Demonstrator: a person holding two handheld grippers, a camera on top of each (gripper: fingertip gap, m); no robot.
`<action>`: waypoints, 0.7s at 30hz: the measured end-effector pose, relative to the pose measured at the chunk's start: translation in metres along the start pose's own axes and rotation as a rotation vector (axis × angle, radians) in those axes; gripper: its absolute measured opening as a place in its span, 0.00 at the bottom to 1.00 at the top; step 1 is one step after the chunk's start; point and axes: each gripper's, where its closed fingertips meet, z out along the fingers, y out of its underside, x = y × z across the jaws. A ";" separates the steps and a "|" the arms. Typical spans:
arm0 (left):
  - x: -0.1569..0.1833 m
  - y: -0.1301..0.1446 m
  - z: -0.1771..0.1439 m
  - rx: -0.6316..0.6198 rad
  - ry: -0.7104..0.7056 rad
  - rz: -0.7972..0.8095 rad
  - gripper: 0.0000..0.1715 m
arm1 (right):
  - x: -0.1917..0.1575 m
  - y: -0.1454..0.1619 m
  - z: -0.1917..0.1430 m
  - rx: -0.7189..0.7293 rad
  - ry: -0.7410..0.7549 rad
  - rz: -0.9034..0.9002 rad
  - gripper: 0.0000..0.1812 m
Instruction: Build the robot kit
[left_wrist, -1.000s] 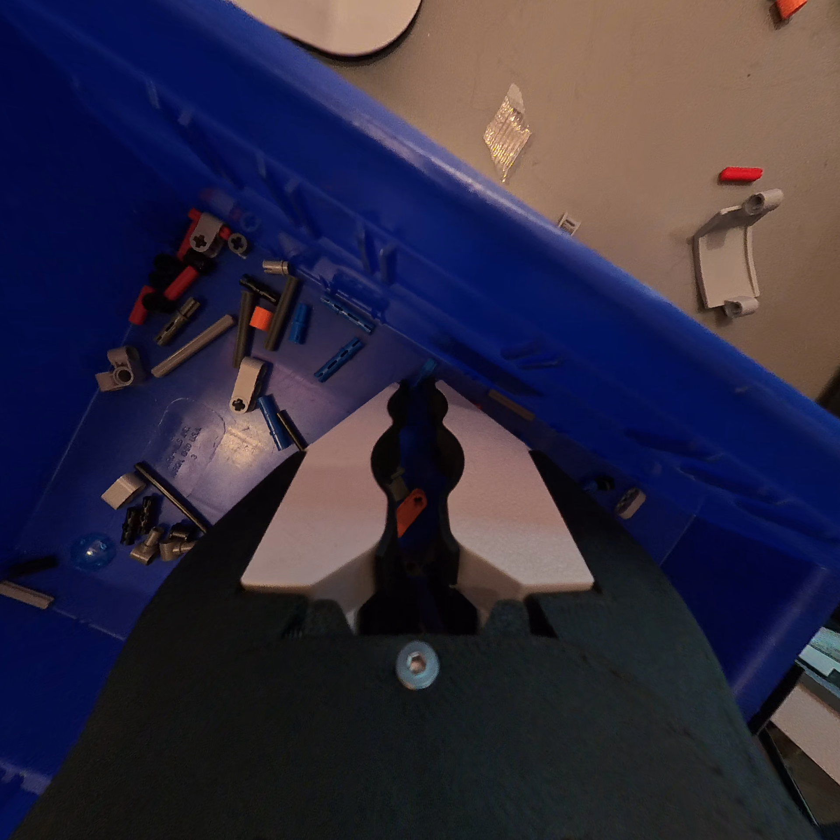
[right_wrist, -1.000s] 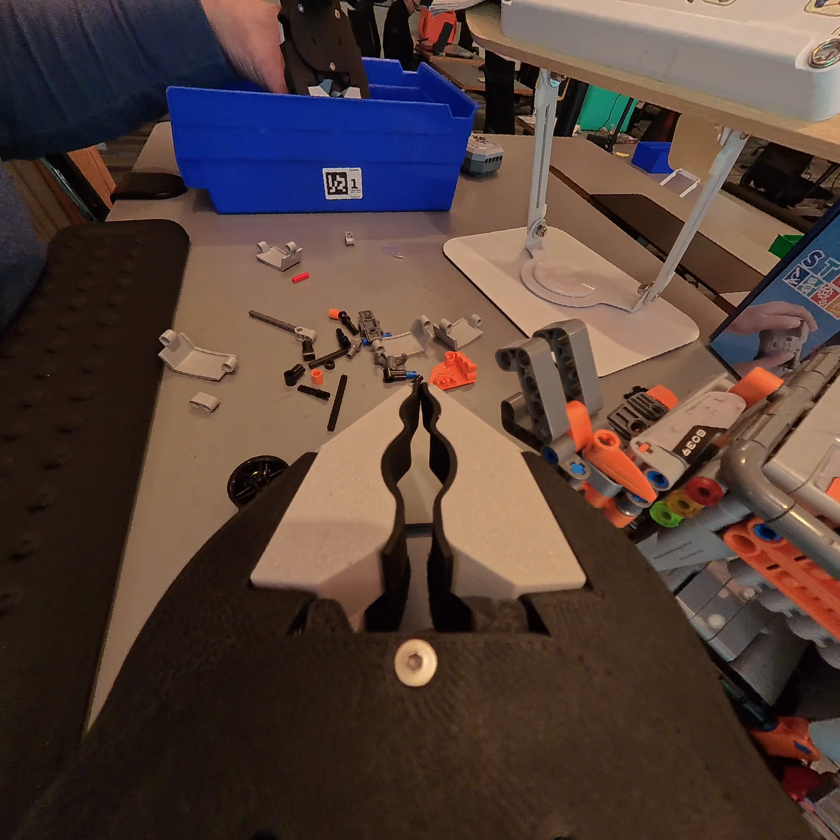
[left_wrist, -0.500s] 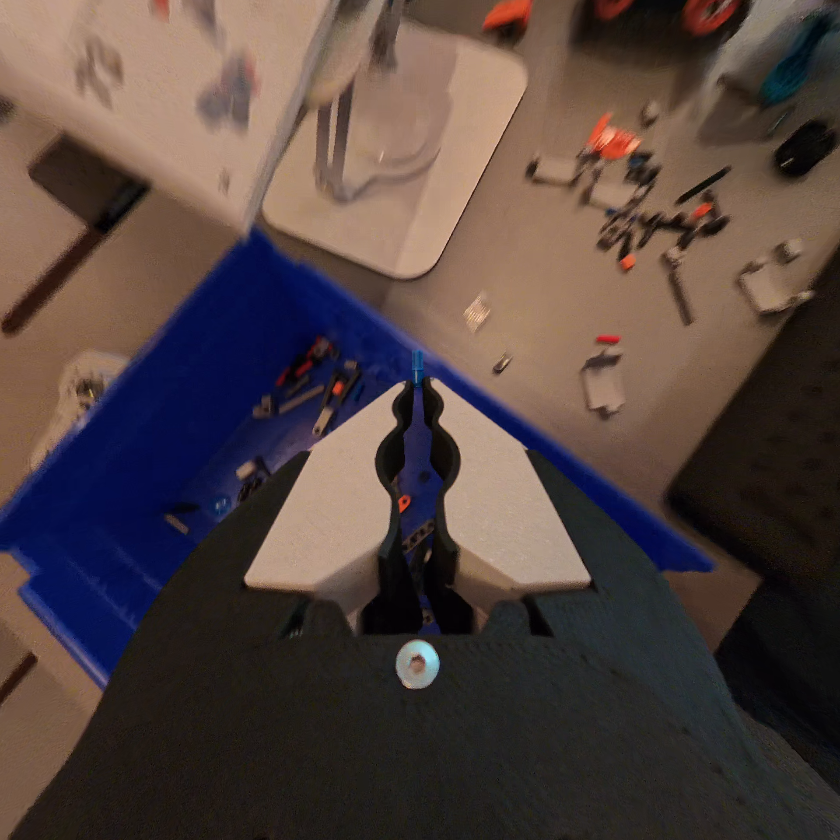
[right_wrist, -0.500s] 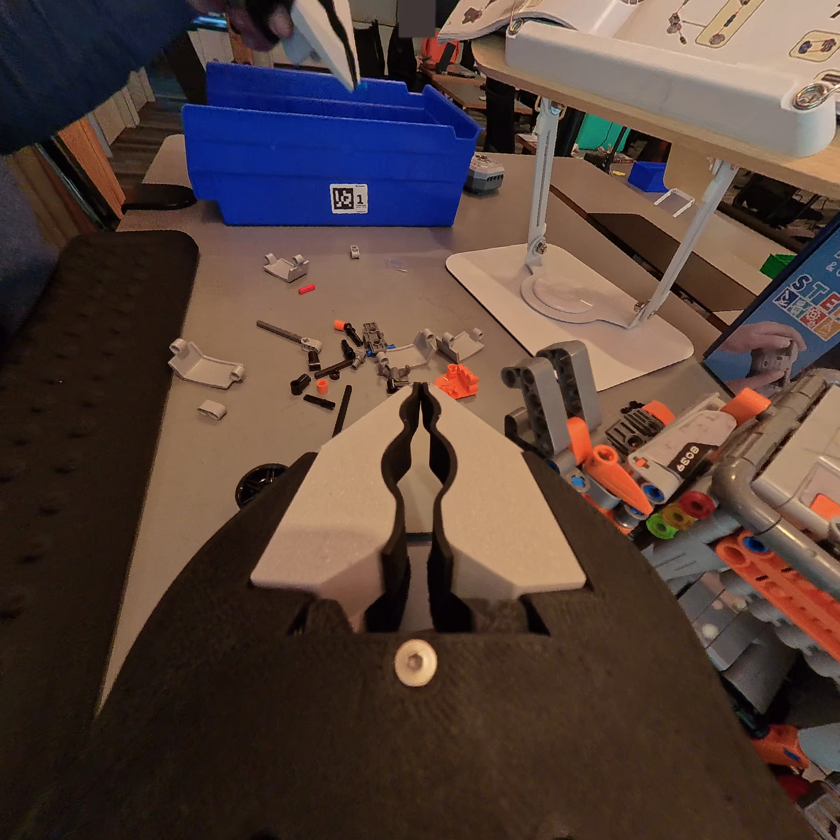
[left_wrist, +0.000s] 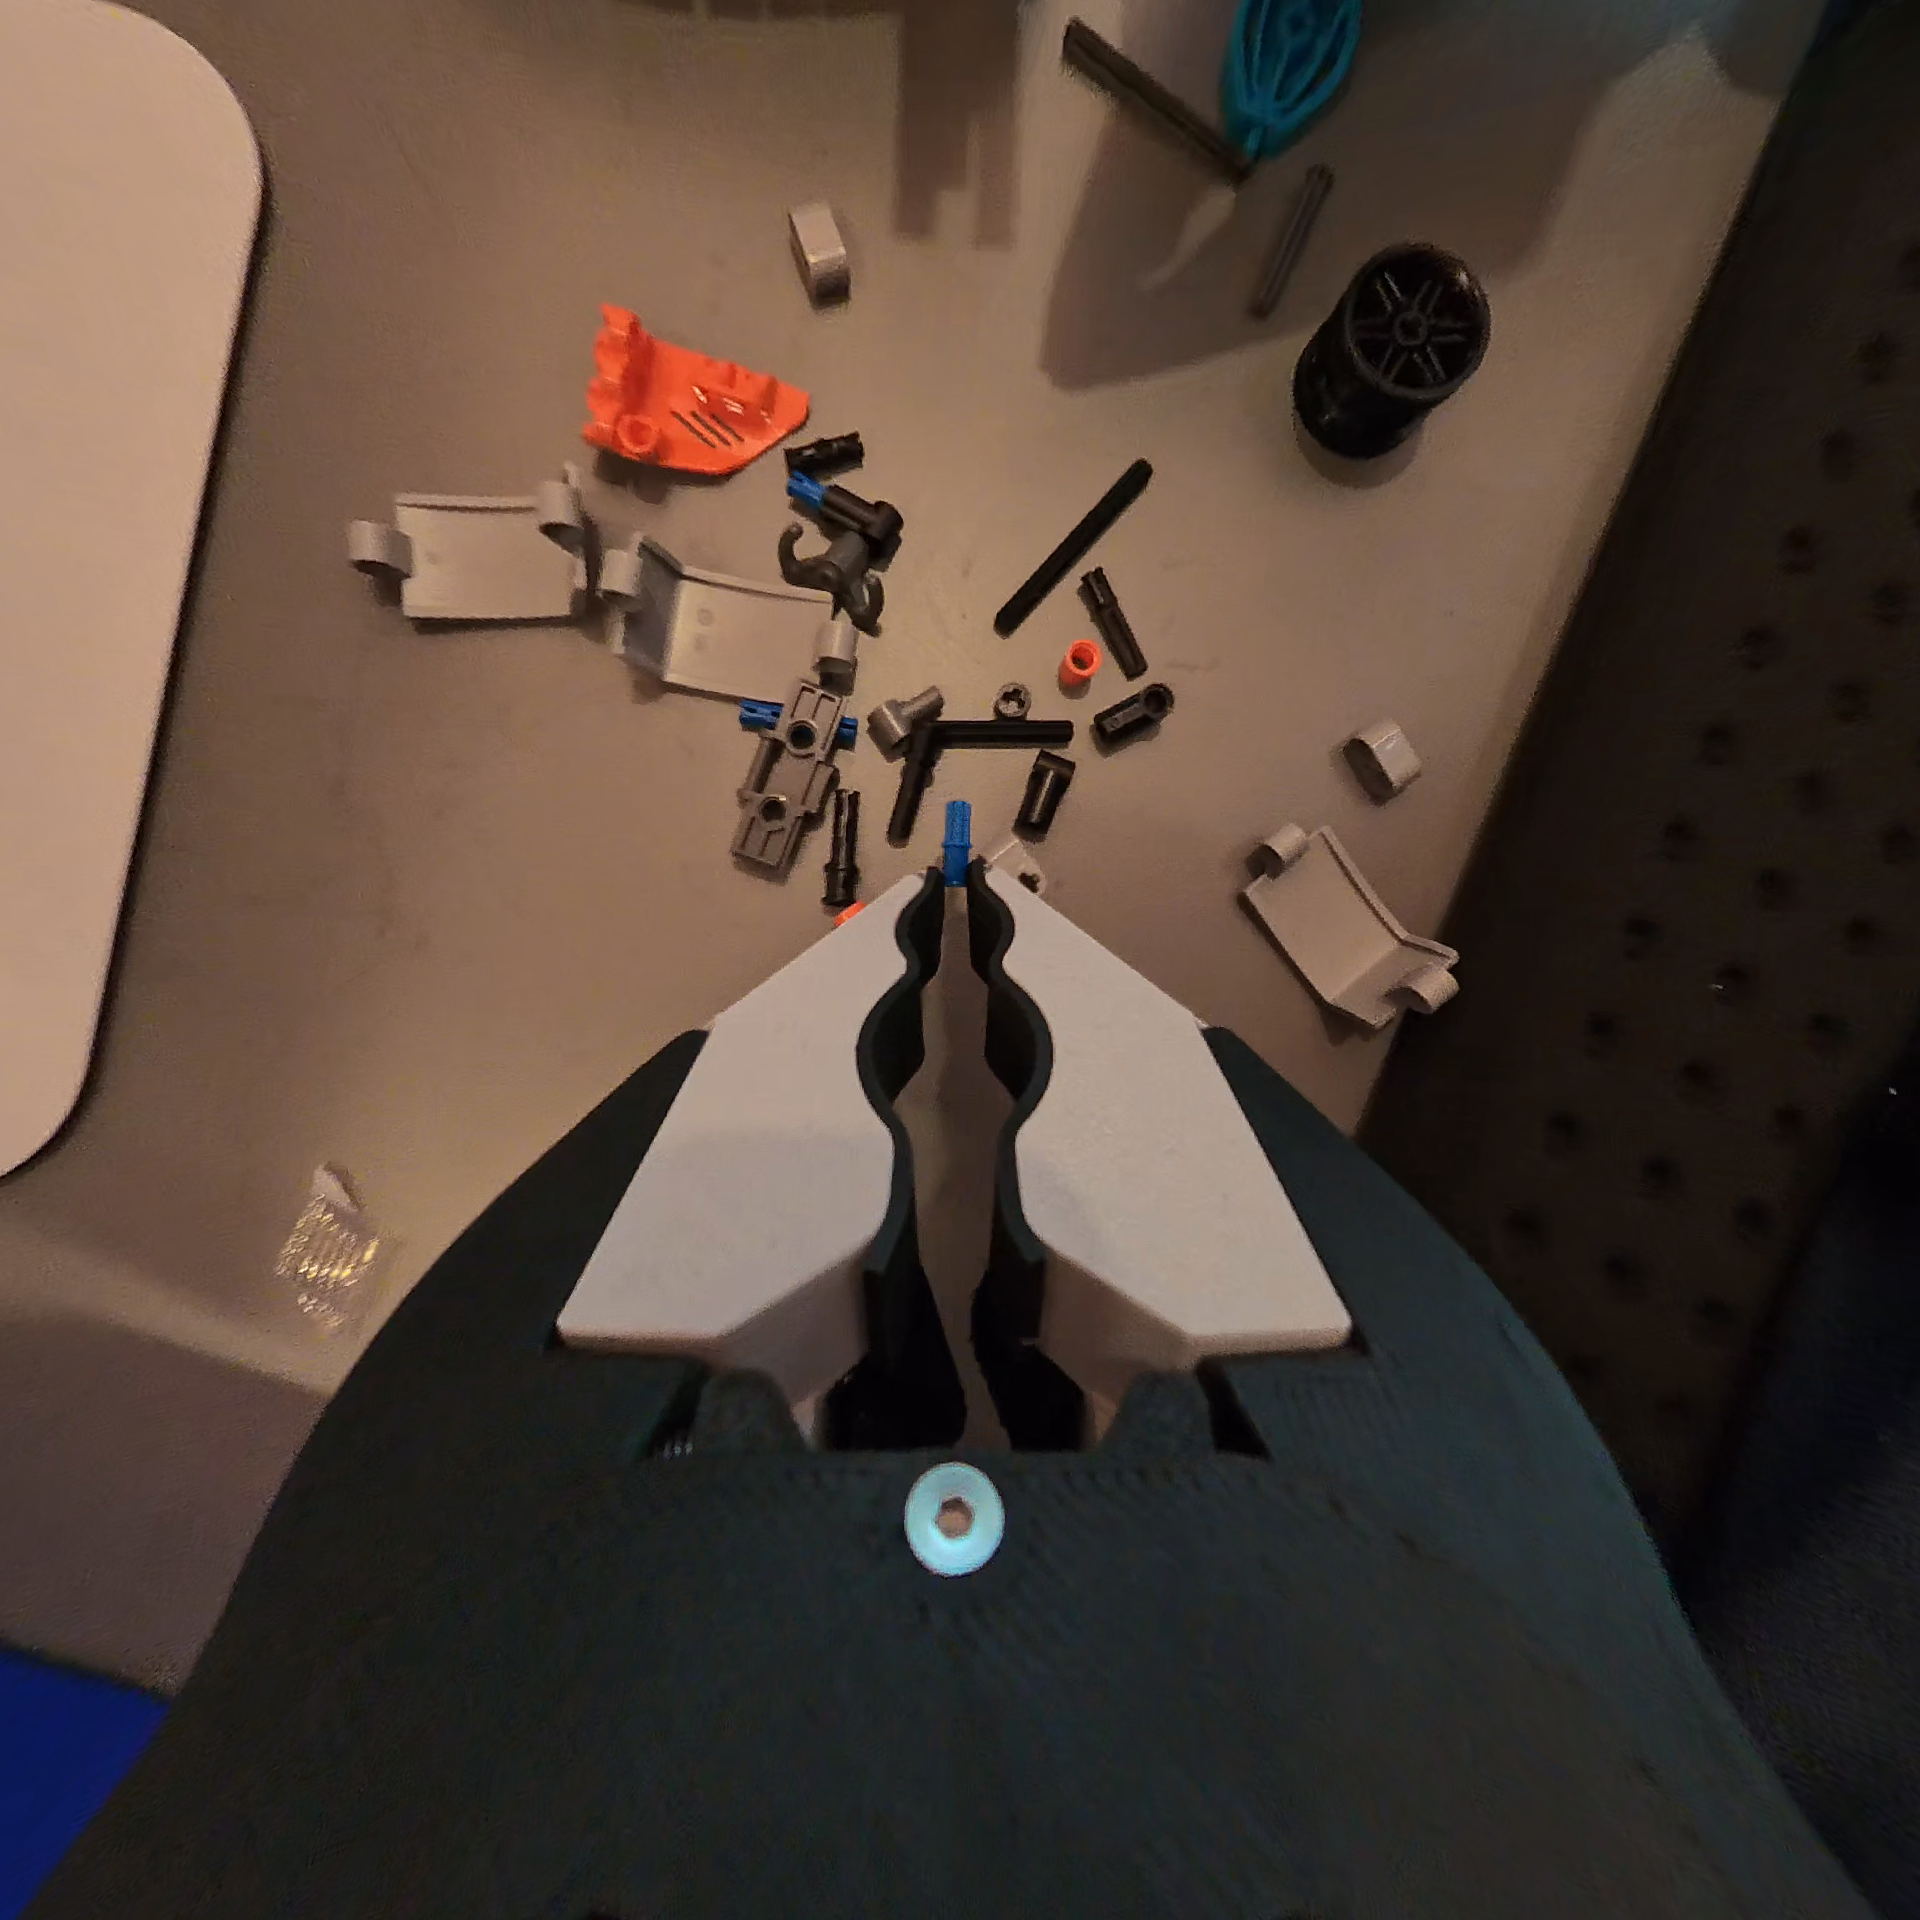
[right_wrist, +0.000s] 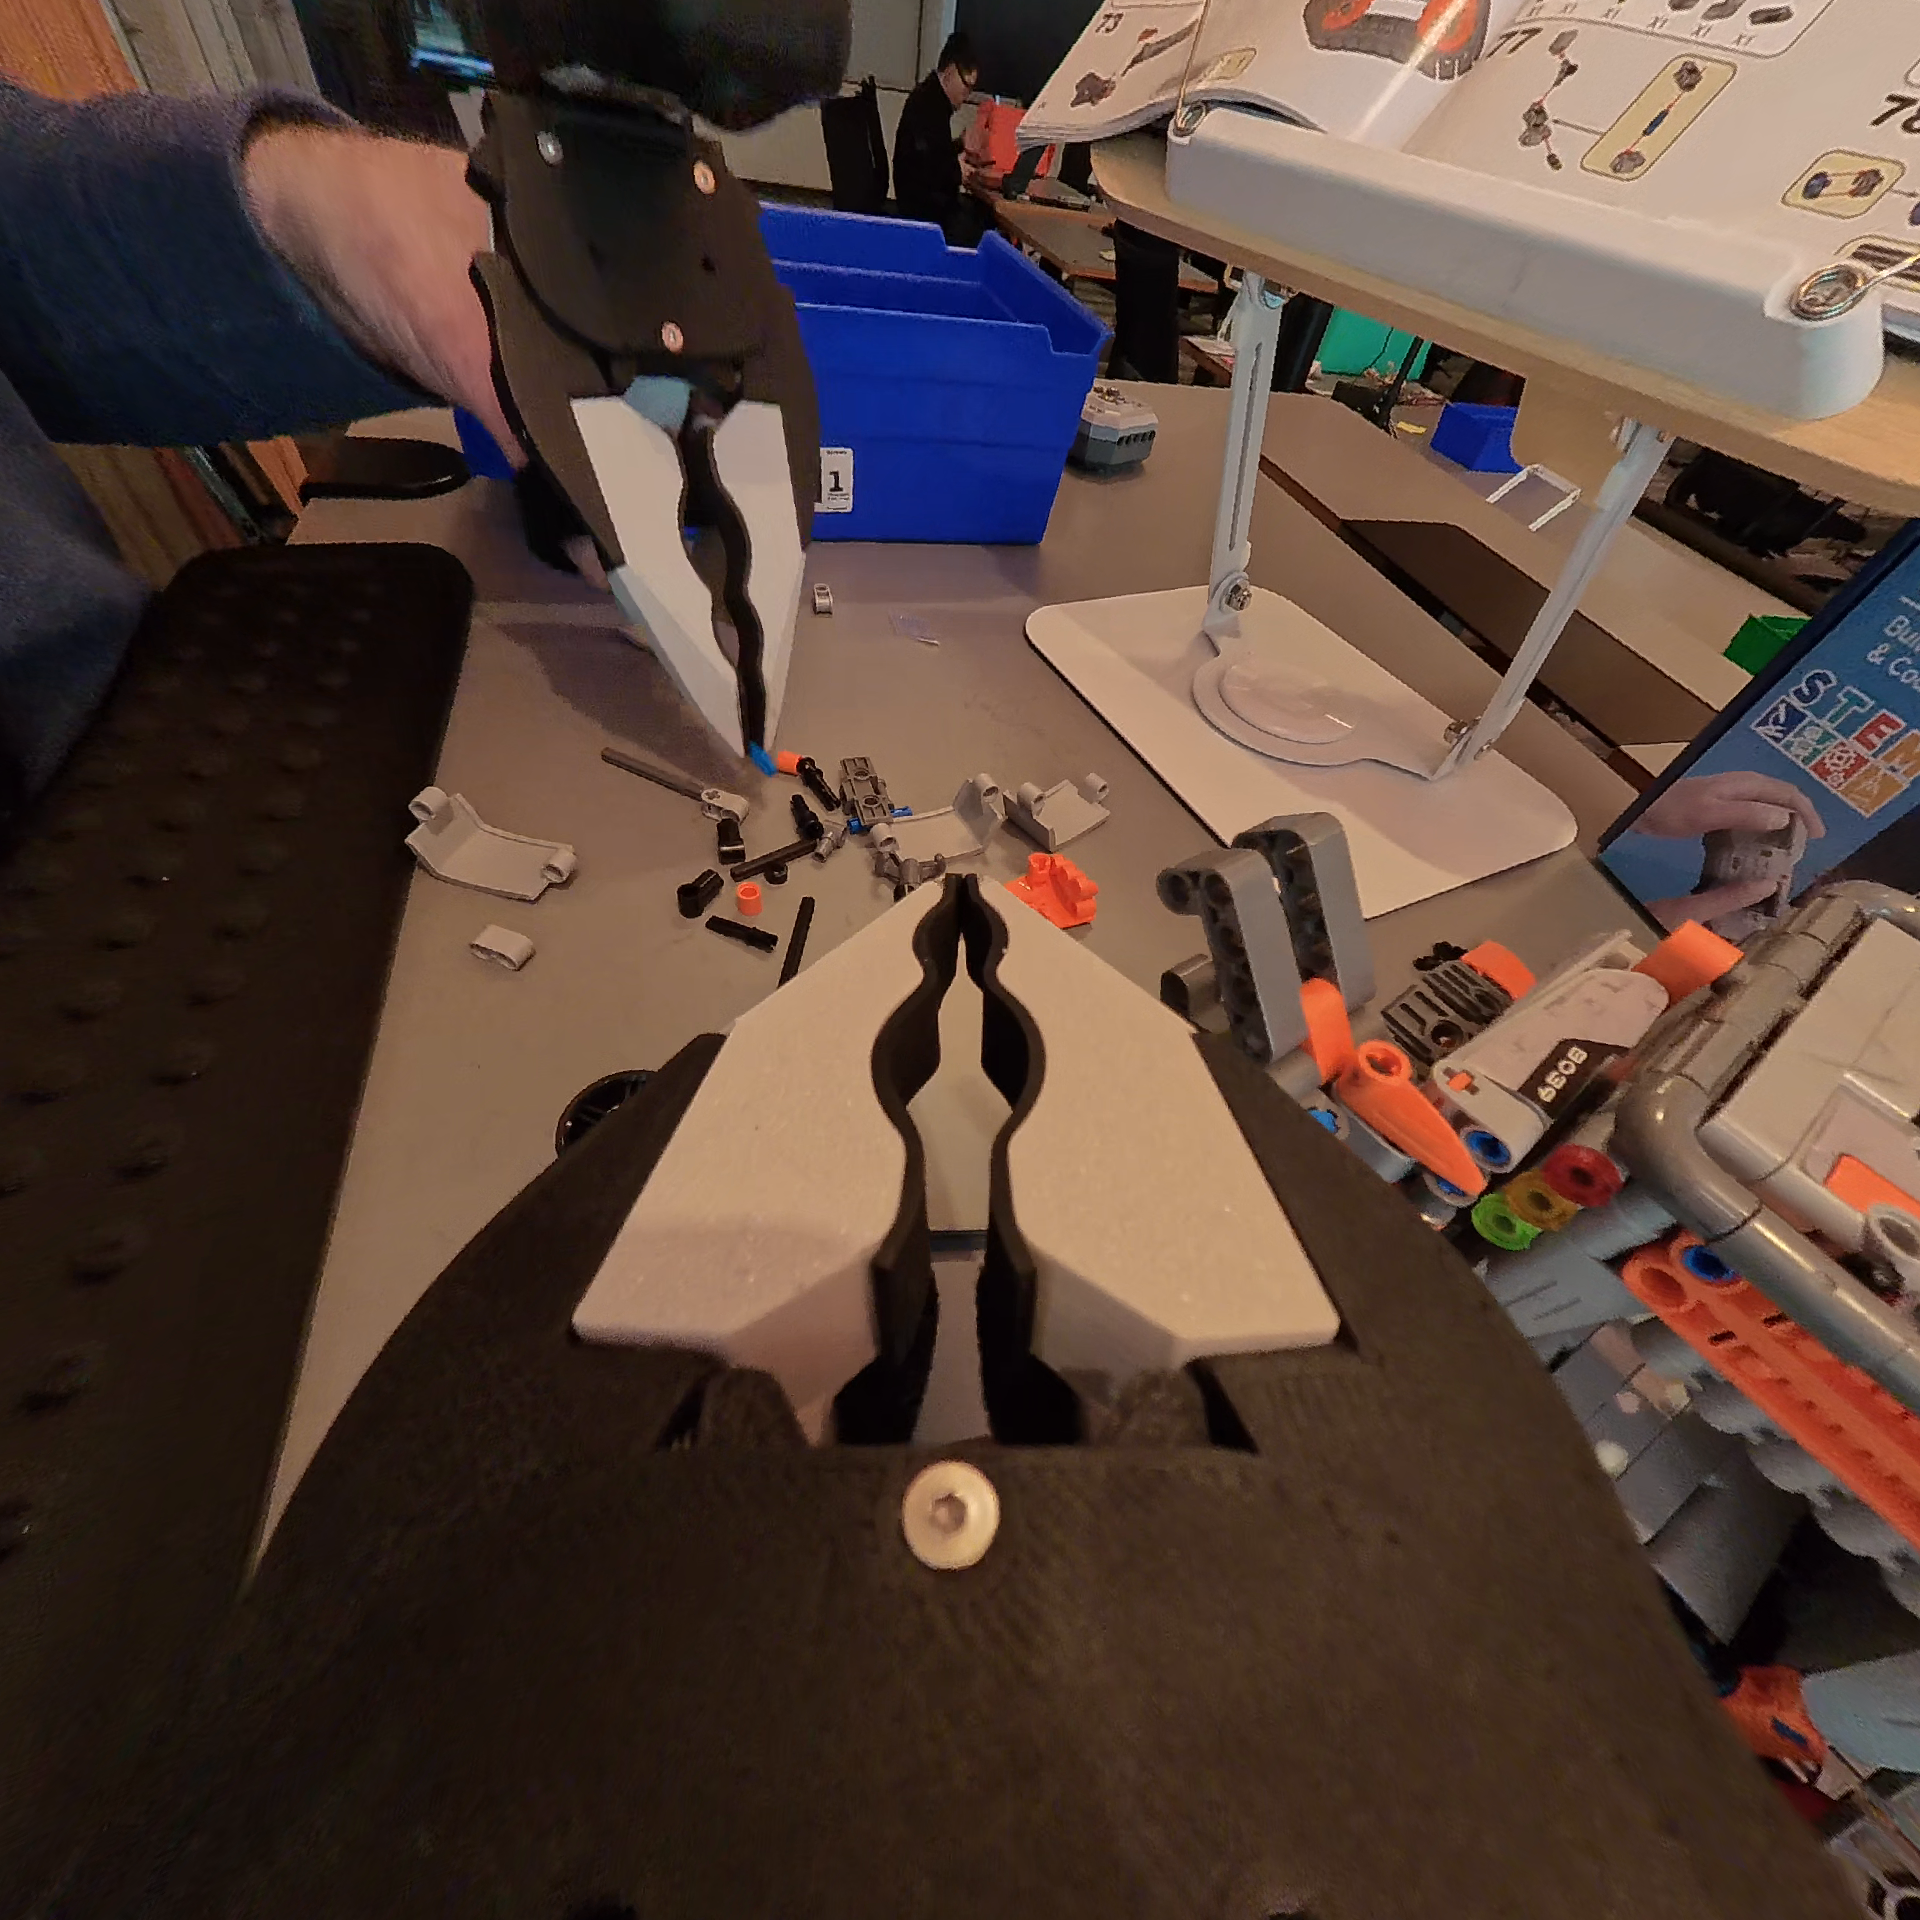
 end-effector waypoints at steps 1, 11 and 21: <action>0.003 0.002 0.004 -0.008 0.015 -0.003 0.01 | 0.000 0.000 0.000 0.001 -0.002 0.000 0.00; 0.013 -0.013 -0.020 0.100 0.011 -0.020 0.08 | 0.001 0.000 0.000 0.009 -0.003 0.006 0.00; -0.069 0.034 -0.210 0.323 -0.342 -0.176 0.05 | 0.004 0.005 0.003 -0.003 0.006 0.023 0.00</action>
